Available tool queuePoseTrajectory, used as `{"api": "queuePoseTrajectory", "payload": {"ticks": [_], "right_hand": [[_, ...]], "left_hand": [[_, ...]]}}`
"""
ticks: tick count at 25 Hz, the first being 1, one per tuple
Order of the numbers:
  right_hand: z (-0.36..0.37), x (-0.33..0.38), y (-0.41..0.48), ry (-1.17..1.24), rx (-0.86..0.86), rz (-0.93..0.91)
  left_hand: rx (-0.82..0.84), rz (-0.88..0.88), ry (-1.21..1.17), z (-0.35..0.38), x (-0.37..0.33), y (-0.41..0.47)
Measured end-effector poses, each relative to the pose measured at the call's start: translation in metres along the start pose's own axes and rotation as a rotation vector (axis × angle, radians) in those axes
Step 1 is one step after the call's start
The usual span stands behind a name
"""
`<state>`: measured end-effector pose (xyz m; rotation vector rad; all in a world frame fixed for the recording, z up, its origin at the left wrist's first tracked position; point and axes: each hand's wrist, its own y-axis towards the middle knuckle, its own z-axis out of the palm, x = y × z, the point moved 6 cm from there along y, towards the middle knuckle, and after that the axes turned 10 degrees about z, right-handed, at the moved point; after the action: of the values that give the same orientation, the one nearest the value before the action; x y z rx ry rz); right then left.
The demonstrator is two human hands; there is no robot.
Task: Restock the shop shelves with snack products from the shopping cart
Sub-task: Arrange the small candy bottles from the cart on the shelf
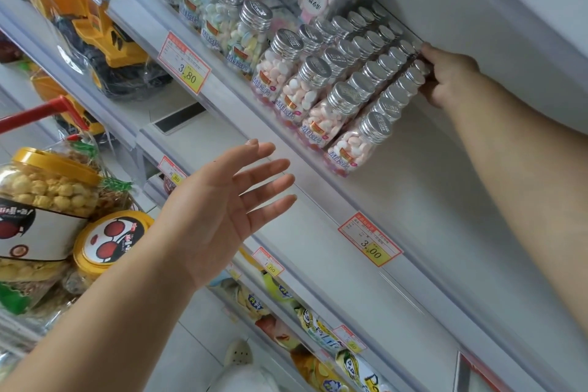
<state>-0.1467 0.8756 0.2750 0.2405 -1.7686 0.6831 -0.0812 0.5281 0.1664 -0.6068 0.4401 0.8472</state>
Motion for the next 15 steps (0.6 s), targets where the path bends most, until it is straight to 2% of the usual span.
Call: {"api": "queuePoseTrajectory", "payload": {"ticks": [3, 5, 9, 12, 13, 15], "right_hand": [[0.007, -0.002, -0.002, -0.077, 0.078, 0.042], [0.006, -0.004, 0.001, -0.170, 0.060, 0.050], [0.002, 0.002, 0.013, -0.124, -0.020, -0.008], [-0.007, 0.000, 0.008, -0.187, -0.076, -0.065], [-0.014, 0.001, 0.000, -0.261, -0.119, -0.117], [-0.027, 0.008, -0.033, -0.494, -0.255, -0.368]], "left_hand": [[-0.010, 0.017, -0.009, -0.004, -0.005, 0.001], [-0.004, 0.028, -0.014, -0.005, -0.007, 0.001], [-0.015, 0.019, 0.003, -0.007, -0.005, 0.003], [-0.014, 0.004, 0.009, -0.007, -0.003, 0.003], [-0.010, -0.005, 0.010, -0.007, -0.004, 0.002], [-0.003, -0.013, 0.004, -0.009, -0.009, -0.001]]}}
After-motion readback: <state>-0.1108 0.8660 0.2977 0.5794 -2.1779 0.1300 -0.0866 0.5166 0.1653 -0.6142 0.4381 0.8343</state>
